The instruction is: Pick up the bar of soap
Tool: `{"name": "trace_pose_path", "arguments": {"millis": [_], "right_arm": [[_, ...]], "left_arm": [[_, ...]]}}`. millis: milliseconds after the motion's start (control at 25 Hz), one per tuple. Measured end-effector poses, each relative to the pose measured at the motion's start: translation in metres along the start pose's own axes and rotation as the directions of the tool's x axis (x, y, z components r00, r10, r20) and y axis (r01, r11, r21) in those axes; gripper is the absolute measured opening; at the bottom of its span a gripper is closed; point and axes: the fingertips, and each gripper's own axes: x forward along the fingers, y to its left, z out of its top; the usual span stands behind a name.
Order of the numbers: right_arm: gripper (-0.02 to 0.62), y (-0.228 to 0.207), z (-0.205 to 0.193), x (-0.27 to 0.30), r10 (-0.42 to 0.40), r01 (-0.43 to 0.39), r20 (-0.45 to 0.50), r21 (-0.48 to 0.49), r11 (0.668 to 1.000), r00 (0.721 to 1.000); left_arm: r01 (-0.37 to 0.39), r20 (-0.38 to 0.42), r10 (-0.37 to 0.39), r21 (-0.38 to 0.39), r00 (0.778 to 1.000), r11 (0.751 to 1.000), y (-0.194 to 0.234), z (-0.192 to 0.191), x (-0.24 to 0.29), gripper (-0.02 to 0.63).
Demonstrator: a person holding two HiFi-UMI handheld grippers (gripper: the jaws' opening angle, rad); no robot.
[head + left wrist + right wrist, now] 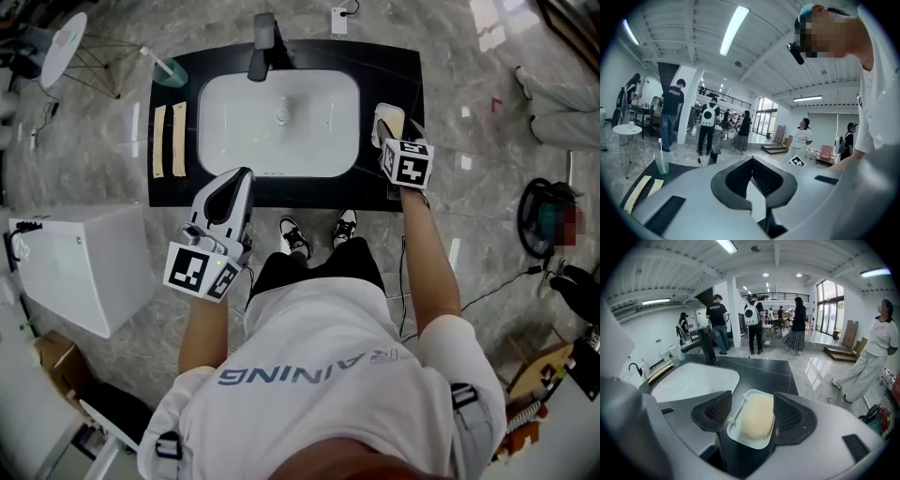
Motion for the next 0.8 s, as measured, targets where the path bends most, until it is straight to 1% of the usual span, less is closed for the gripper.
{"name": "trace_pose_path", "arguments": {"millis": [200, 320, 520, 800], "right_arm": [[0.264, -0.015, -0.020, 0.032, -0.054, 0.055, -0.083, 0.002, 0.999, 0.995], [0.264, -0.018, -0.032, 0.041, -0.049, 0.052, -0.116, 0.028, 0.998, 0.992], [0.265, -0.014, -0.034, 0.050, -0.041, 0.046, -0.124, 0.042, 0.998, 0.991], [0.270, -0.017, -0.033, 0.048, -0.081, 0.089, -0.134, 0.050, 0.995, 0.988]], "left_arm": [[-0.037, -0.021, 0.037, -0.015, 0.999, 0.999, 0.010, -0.009, 0.003, 0.005], [-0.052, -0.029, 0.051, -0.021, 0.998, 0.998, 0.014, -0.012, 0.004, 0.005], [-0.060, -0.032, 0.059, -0.031, 0.998, 0.998, 0.020, -0.013, 0.009, 0.005], [-0.054, -0.033, 0.053, -0.032, 0.998, 0.998, 0.020, -0.012, 0.015, 0.005]]}}
